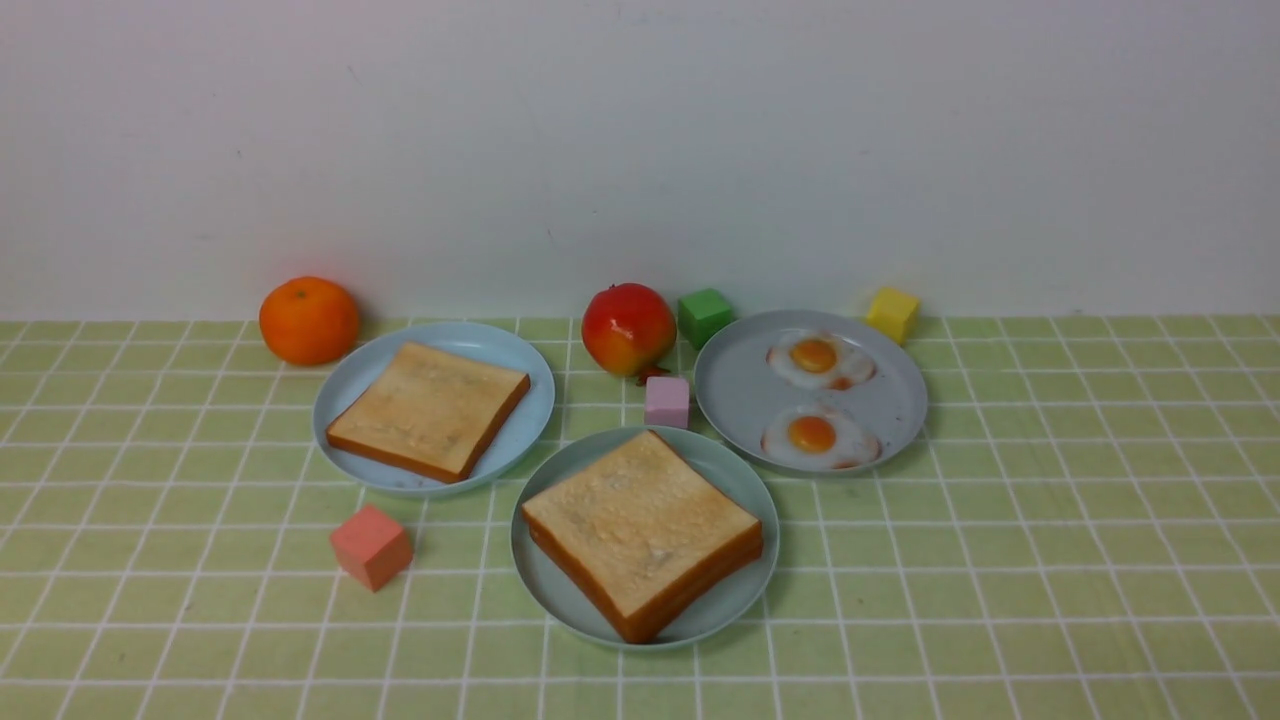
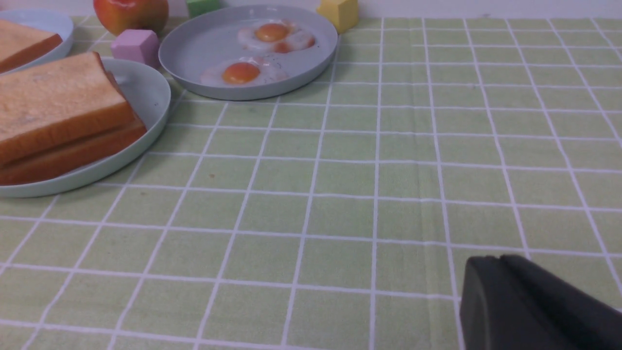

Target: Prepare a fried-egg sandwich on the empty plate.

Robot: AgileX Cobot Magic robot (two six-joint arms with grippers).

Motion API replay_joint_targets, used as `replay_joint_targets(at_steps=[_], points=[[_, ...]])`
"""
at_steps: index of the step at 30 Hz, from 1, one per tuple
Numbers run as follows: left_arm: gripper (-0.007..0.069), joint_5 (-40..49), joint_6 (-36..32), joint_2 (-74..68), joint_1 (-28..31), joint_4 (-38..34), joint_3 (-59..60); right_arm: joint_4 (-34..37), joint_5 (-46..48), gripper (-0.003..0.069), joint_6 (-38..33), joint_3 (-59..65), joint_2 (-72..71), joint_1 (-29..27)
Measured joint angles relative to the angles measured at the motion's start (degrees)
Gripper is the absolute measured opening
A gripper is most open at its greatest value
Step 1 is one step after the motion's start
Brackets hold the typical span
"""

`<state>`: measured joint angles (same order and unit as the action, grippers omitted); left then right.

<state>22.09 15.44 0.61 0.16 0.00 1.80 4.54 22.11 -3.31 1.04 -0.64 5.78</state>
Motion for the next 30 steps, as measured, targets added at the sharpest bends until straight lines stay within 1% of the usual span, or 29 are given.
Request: replay_joint_targets(at_steps=[15,30], points=[[-0.0010,0.0,0.0,0.0,0.0,0.0,0.0,0.0,0.0,0.0038,0.0,0.0,0.0,0.0],[0.0001,0.0,0.0,0.0,0.0,0.0,0.0,0.0,0.0,0.0058,0.0,0.0,0.0,0.0]])
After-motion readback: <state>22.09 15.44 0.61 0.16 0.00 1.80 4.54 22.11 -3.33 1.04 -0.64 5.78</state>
